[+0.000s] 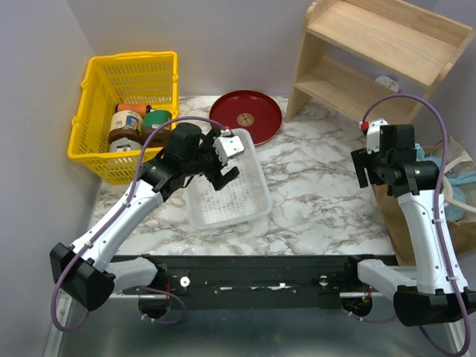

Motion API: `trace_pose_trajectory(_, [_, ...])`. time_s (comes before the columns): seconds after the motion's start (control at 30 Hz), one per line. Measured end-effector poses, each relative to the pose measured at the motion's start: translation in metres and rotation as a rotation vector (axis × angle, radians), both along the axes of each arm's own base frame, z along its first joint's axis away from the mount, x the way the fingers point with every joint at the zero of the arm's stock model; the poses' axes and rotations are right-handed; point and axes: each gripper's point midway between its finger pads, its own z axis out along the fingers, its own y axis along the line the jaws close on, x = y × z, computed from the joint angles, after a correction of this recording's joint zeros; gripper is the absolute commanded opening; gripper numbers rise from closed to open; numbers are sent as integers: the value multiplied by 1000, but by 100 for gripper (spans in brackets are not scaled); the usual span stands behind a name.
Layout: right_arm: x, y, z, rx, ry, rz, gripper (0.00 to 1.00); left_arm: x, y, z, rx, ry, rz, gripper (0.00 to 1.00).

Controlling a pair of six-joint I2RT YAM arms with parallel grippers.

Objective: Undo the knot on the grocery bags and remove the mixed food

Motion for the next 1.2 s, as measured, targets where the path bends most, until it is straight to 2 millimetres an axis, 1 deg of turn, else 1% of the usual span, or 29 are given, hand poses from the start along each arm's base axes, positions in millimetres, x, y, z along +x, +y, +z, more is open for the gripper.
trace_pose_trajectory(0.07, [-15, -21, -8, -24, 57, -88, 81, 0, -3, -2, -21, 16, 1, 99])
trace_pose_trajectory(0.13, [-24, -34, -9, -49, 77, -139, 80, -1, -6, -3, -37, 28, 0, 99])
trace_pose_trajectory(0.3, [-38, -62, -6, -92, 101, -255, 80, -3, -10, -7, -56, 43, -5, 99])
trace_pose_trajectory(0.37, [-42, -73, -7, -105, 113, -295, 76, -6, -12, -13, -56, 55, -9, 99])
trace_pose_trajectory(0.43, [-44, -82, -11, -112, 139, -325, 50, -9, -12, -20, -55, 69, -13, 99])
trace_pose_trajectory(0.47, [-44, -85, -14, -116, 157, -329, 33, -10, -12, -23, -55, 77, -13, 99])
trace_pose_trajectory(0.5, [-43, -87, -20, -117, 180, -321, 1, -12, -12, -25, -55, 83, -12, 99])
trace_pose_trajectory(0.57, [-39, -87, -35, -115, 235, -291, 1, -13, -12, -28, -55, 93, -10, 99])
trace_pose_trajectory(0.63, [-34, -83, -45, -102, 276, -246, 1, -13, -12, -27, -57, 92, -9, 99])
trace_pose_trajectory(0.7, [-28, -72, -50, -68, 302, -177, 1, -14, -11, -25, -59, 86, -10, 99])
trace_pose_trajectory(0.77, [-28, -57, -53, -39, 331, -100, 1, -15, -11, -23, -63, 78, -11, 99])
trace_pose_trajectory(0.83, [-33, -31, -57, -27, 372, 11, 1, -15, -10, -21, -66, 67, -12, 99])
trace_pose_trajectory(0.9, [-41, -4, -66, -19, 413, 129, 1, -17, -9, -21, -65, 63, -14, 99])
trace_pose_trajectory(0.97, [-56, 29, -79, 9, 470, 264, 1, -17, -8, -24, -63, 63, -15, 99])
trace_pose_trajectory(1.03, [-67, 50, -85, 59, 501, 343, 1, -17, -8, -27, -60, 66, -13, 99])
trace_pose_trajectory(1.13, [-76, 75, -82, 144, 516, 421, 1, -16, -8, -27, -59, 64, -8, 99])
trace_pose_trajectory(1.17, [-76, 83, -76, 178, 515, 441, 1, -15, -8, -27, -59, 62, -7, 99])
trace_pose_trajectory(1.2, [-75, 85, -74, 182, 513, 449, 1, -15, -8, -27, -59, 61, -6, 99])
